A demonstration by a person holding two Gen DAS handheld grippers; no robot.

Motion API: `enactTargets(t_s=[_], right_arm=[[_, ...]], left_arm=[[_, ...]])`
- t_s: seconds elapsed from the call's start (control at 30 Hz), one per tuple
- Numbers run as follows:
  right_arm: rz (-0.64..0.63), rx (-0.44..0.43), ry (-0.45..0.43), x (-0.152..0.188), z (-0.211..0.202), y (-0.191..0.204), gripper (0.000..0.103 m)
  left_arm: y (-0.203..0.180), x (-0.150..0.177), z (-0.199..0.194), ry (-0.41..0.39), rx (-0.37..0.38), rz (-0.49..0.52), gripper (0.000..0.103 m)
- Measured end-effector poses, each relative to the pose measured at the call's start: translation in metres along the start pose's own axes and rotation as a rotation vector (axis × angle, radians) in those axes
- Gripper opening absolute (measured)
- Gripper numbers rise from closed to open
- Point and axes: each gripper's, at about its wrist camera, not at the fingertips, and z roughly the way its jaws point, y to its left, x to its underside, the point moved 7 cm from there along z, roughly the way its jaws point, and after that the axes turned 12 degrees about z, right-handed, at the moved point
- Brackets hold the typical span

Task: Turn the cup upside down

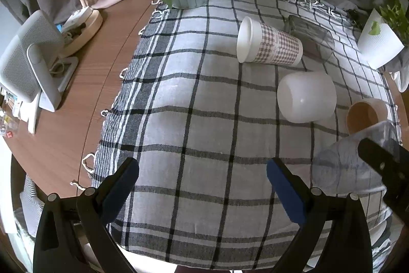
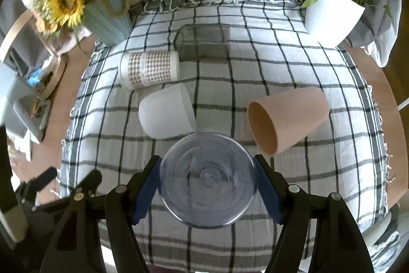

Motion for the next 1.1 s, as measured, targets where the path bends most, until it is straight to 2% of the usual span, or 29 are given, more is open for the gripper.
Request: enactTargets(t_s=[0.17, 0.5, 0.53, 0.63, 0.9, 0.97, 1.1], right_arm=[[-0.055, 0.031, -0.024, 0.006, 0.0, 0.009, 0.072], [-0.037, 0.028, -0.016, 0.008, -0.002, 0.007, 0.072], [-0.026, 0.019, -0.004, 0.008, -0.001, 0.006, 0.073], [0.008, 0.019, 0.004, 0.008, -0.001, 0.002, 0.085], [0.016, -0.005, -0.051, 0.005, -0.022, 0.002, 0.087], [0.02, -0.023, -0.071, 0.004, -0.035, 0.0, 0.091], [0.029, -0.053, -0.094, 0.008, -0.055, -0.005, 0.092]], left_arm=[[0.004, 0.001, -0.001, 0.004, -0.009, -0.015, 0.102], [0.01, 0.002, -0.008, 0.001, -0.024, -0.027, 0.102], [0.011, 0.002, -0.009, -0.001, -0.026, -0.027, 0.102], [0.012, 0.0, -0.012, -0.008, -0.042, -0.022, 0.102], [0.008, -0.002, -0.028, -0.035, -0.044, -0.007, 0.102], [0.005, -0.002, -0.037, -0.052, -0.043, -0.003, 0.102], [-0.004, -0.005, -0.058, -0.101, -0.062, 0.025, 0.102]])
